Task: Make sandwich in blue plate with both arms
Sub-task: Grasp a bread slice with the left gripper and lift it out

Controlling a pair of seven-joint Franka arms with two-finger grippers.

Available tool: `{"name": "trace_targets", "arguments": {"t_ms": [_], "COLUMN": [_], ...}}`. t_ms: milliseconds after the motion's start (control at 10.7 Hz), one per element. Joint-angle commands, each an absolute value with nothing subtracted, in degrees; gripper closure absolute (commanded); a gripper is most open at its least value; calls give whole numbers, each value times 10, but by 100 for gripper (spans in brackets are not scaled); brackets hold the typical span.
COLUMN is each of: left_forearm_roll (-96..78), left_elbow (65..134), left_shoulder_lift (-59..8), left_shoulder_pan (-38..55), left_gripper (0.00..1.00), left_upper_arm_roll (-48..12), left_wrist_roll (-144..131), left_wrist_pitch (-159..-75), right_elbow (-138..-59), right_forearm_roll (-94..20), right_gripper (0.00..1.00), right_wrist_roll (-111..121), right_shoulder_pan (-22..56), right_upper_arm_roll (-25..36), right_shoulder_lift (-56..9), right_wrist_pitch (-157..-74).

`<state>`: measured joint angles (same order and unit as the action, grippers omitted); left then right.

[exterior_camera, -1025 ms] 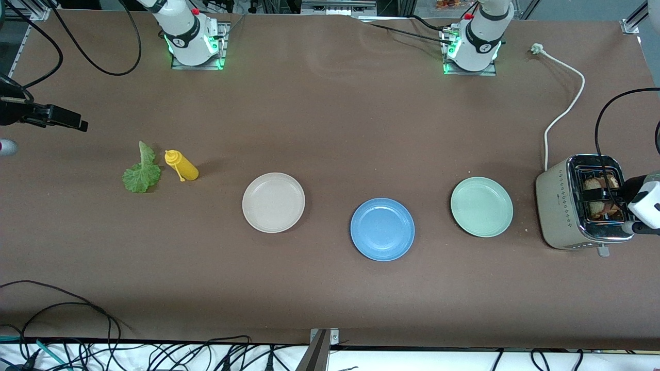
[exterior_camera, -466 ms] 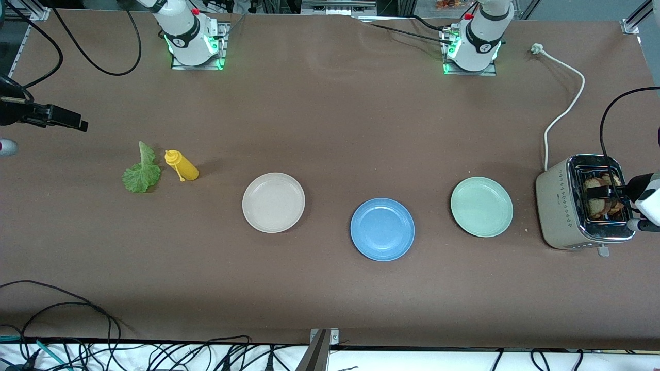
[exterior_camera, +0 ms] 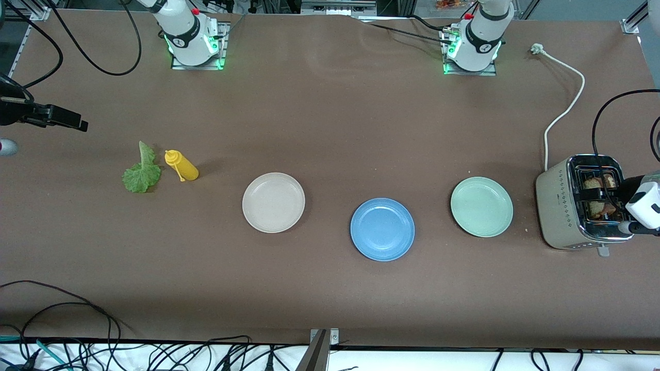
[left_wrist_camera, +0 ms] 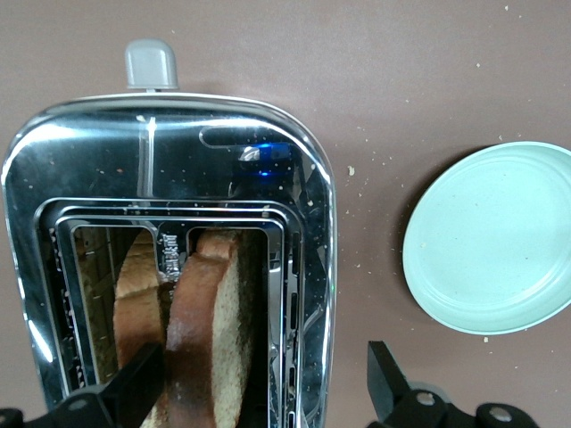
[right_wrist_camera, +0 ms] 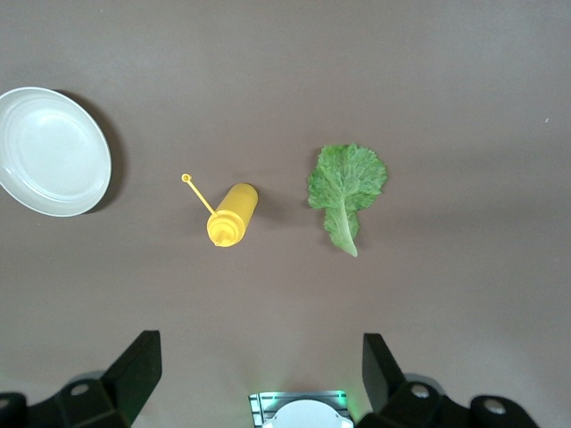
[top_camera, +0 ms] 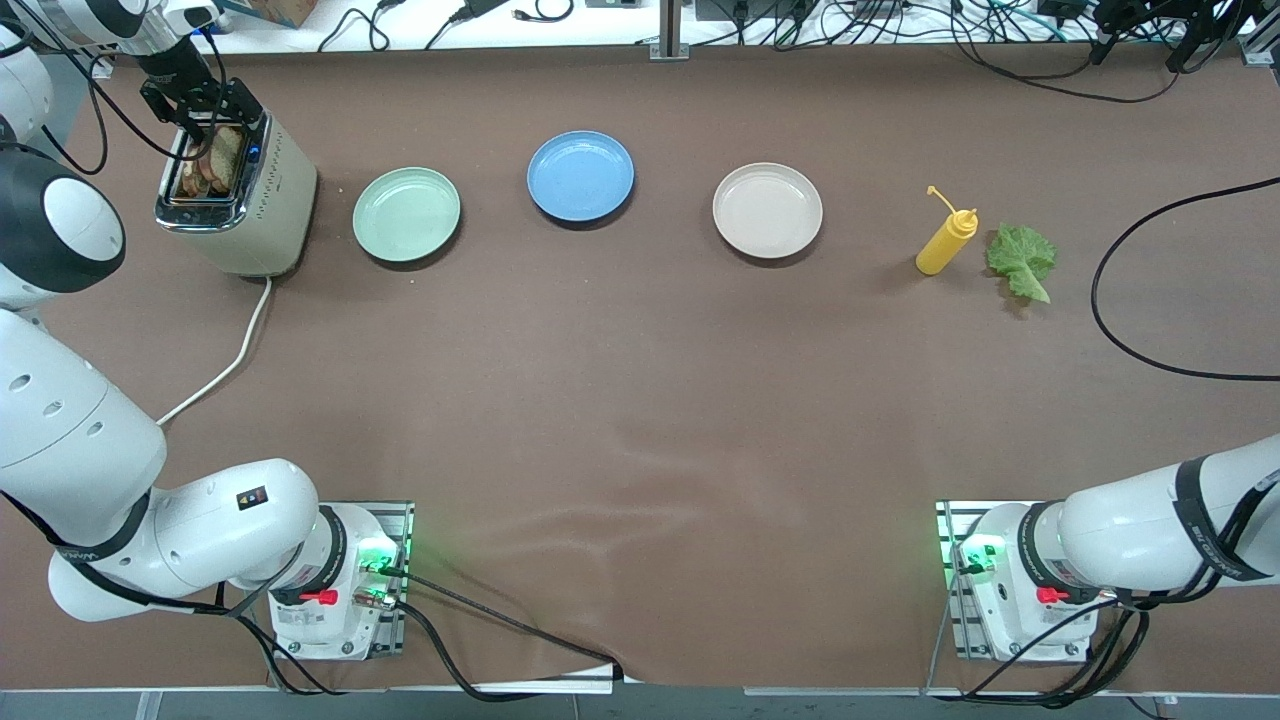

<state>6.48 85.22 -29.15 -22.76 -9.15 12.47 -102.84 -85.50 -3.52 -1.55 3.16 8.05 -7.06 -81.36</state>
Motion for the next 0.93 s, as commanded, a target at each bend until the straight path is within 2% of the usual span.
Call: {"name": "trace_targets", "arguments": {"t_ms": [0,93,186,652,745,839], "left_forearm_roll": [57,57,57,62,63,63], "left_elbow": [850,851,851,850,850,850], "left_shoulder_lift": [-300,-300,-301,-301,-300,-299], "left_shoulder_pan": [-224,-223,-222,-221,-221,-221], "left_gripper": [0,2,12,94,100,100], "left_upper_arm_roll": [-90,-91,-91,-91,-91,-91], "left_wrist_roll": [106,97,97,103,103,103], "left_wrist_pitch": [-1023,-1022,-1020,-1009,-1008,-1007], "right_elbow": [-849,-849,-849,-849,-849,-849], "right_forearm_roll": [-44,-44,-44,-44,-44,-44], "right_gripper": [0,0,0,0,0,0], "right_wrist_roll": [-9,-9,-9,-9,-9,-9], "right_shoulder_pan": [30,30,30,30,30,30], "right_upper_arm_roll": [82,82,82,82,82,82], "right_shoulder_lift": [-69,-69,-69,-69,-69,-69], "right_wrist_pitch": [-802,-803,-803,-803,-803,-803]}}
